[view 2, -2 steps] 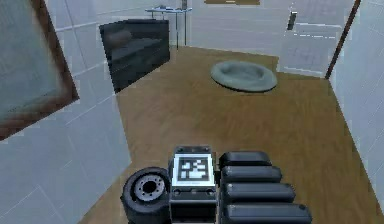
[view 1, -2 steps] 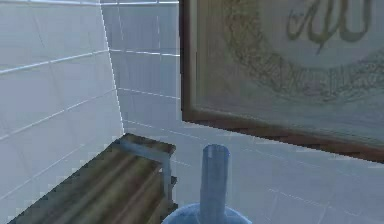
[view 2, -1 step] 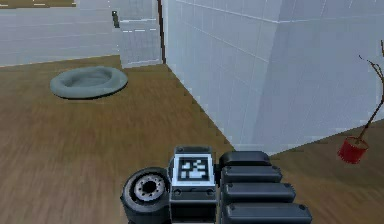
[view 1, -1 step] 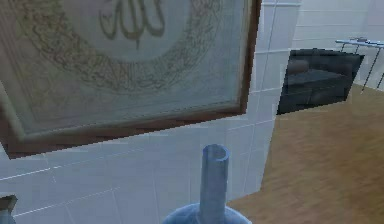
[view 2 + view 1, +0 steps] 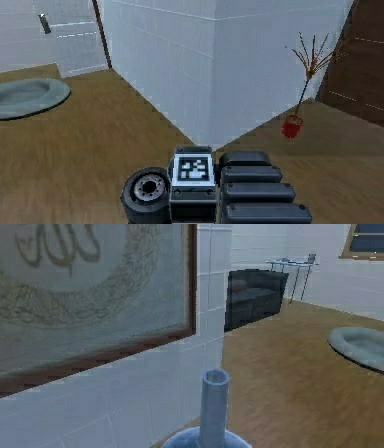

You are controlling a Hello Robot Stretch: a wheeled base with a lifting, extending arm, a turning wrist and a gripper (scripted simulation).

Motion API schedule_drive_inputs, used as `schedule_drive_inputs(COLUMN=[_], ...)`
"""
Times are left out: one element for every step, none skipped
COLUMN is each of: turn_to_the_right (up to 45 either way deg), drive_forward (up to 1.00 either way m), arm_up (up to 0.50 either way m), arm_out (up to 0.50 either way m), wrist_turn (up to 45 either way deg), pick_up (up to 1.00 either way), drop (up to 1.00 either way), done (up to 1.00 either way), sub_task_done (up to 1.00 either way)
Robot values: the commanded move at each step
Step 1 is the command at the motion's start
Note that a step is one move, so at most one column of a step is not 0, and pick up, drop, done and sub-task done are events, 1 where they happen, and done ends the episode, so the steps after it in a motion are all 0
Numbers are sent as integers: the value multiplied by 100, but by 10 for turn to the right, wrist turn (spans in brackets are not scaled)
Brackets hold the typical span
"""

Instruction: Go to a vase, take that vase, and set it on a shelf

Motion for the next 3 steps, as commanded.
schedule_drive_inputs(turn_to_the_right=[-450,-240,450], drive_forward=[0,0,0], arm_up=[0,0,0], arm_out=[0,0,0], wrist_turn=[0,0,0], pick_up=[0,0,0], drop=[0,0,0], done=[0,0,0], sub_task_done=[0,0,0])
